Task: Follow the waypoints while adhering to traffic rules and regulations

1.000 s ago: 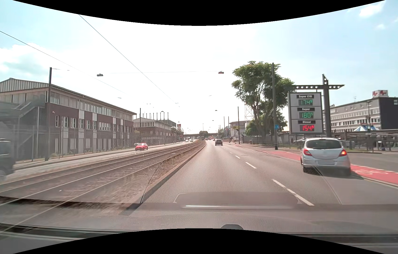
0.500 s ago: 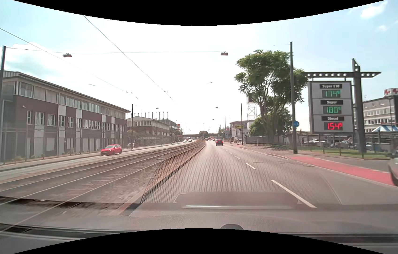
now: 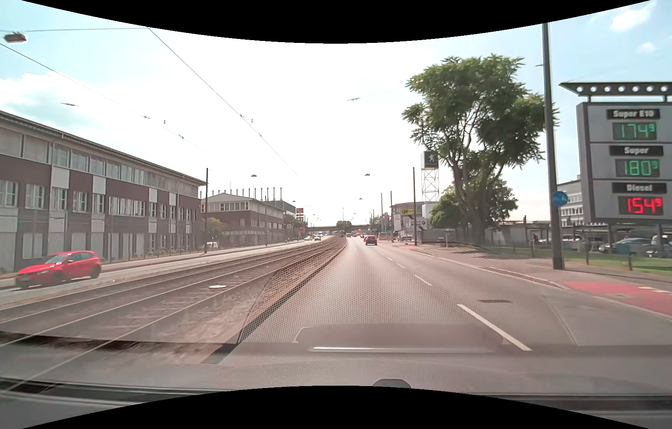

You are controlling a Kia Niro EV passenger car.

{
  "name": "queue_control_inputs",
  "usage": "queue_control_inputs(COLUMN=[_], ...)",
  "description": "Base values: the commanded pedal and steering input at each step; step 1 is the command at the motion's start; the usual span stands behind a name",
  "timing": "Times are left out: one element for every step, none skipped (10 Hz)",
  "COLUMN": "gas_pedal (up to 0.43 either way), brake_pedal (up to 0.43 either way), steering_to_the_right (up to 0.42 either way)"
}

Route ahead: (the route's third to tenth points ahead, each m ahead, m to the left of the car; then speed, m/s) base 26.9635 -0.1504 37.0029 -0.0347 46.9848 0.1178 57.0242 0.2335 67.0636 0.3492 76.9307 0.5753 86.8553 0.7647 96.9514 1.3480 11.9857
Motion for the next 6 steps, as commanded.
queue_control_inputs(gas_pedal=[0.020,0.020,0.020,0.020,0.020,0.028], brake_pedal=[0.000,0.000,0.000,0.000,0.000,0.000], steering_to_the_right=[-0.005,-0.005,-0.005,-0.005,-0.005,-0.006])
